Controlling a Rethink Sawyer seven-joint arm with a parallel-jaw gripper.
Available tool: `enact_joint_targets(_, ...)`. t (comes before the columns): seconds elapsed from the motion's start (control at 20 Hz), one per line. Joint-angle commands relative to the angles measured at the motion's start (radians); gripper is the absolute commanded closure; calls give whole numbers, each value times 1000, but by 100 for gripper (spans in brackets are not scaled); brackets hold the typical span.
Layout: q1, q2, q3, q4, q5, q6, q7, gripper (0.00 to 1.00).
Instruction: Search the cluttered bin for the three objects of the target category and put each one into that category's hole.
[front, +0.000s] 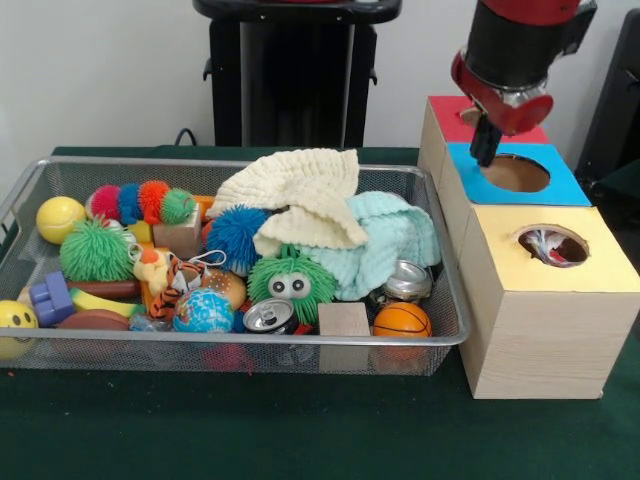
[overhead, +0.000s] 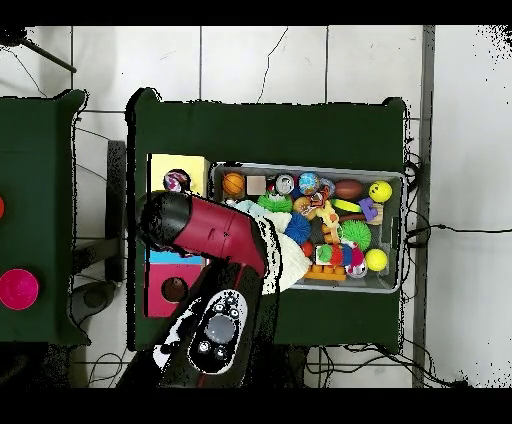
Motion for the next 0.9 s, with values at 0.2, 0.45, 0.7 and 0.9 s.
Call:
enact_joint_targets(0.2,-67,-82,-19,-147,-107,212,78,100)
enact_joint_targets(0.45,-68,-78,-8,-145,-110,202,107,100)
enact_joint_targets(0.7,-107,-1,37,-158,-120,134,74,100)
enact_joint_targets(0.9,-190,75,113,-167,-113,73,-34,100)
